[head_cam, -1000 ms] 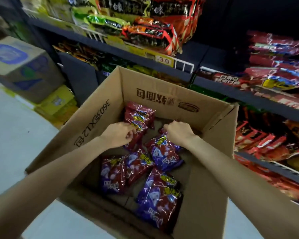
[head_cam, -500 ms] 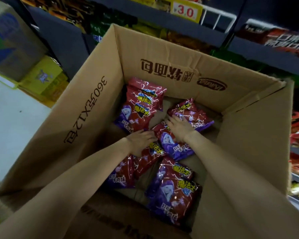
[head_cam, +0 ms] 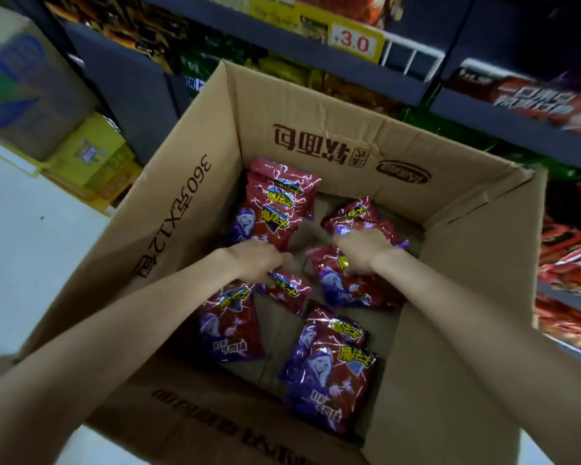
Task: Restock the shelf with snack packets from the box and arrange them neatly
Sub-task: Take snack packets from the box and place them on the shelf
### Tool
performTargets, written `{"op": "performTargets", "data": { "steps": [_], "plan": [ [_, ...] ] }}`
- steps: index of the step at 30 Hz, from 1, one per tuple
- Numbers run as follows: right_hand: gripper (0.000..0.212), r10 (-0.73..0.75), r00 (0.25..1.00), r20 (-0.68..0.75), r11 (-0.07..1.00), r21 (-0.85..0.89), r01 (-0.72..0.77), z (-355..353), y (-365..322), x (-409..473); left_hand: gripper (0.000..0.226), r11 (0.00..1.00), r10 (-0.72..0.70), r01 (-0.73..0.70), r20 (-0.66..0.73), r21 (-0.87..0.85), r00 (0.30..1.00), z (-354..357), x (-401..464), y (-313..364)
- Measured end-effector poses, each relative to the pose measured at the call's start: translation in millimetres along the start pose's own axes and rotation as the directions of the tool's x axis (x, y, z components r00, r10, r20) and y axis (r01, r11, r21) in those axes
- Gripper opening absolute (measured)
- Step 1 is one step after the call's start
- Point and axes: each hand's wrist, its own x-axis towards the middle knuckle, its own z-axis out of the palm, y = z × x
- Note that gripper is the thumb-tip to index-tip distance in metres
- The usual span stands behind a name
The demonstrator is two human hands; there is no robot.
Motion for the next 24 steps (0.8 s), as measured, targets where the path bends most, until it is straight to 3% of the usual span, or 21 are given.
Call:
{"op": "performTargets", "data": {
  "steps": [4,7,10,13,16,19,21,24],
  "plan": [
    [0.063,0.123,0.964,-0.234,0.984,0.155,-0.088,-34,7,-57,0.059,0.996,-0.087,0.091,-0.207,0.011,0.974,-36,-34,10],
    [0.06,0.221,0.887,-0.406,0.947,0.308,-0.095,-51,19,-105,0.065,0.977,-0.211,0.203,-0.402,-0.064,0.891,-62,-65,22],
    [0.054,0.32,0.747,-0.583,0.913,0.4,-0.08,-57,32,-155,0.054,0.954,-0.299,0.217,-0.651,-0.206,0.698,-78,-94,40],
    [0.048,0.449,0.501,-0.74,0.838,0.543,0.05,-57,47,-196,0.049,0.925,-0.38,0.128,-0.84,-0.359,0.387,-89,-111,65],
    [0.052,0.635,0.359,-0.684,0.648,0.724,0.234,-59,65,-228,0.047,0.872,-0.469,-0.064,-0.864,-0.486,0.183,-109,-118,97],
    [0.078,0.756,0.309,-0.577,0.454,0.802,0.388,-61,93,-245,0.04,0.793,-0.555,-0.272,-0.831,-0.545,0.046,-135,-119,127],
    [0.089,0.797,0.258,-0.546,0.342,0.76,0.552,-65,111,-258,0.032,0.766,-0.578,-0.364,-0.815,-0.53,-0.029,-155,-116,147],
    [0.051,0.84,0.201,-0.504,0.196,0.627,0.754,-78,141,-282,0.032,0.782,-0.553,-0.407,-0.827,-0.473,-0.102,-184,-103,174]
  ]
}}
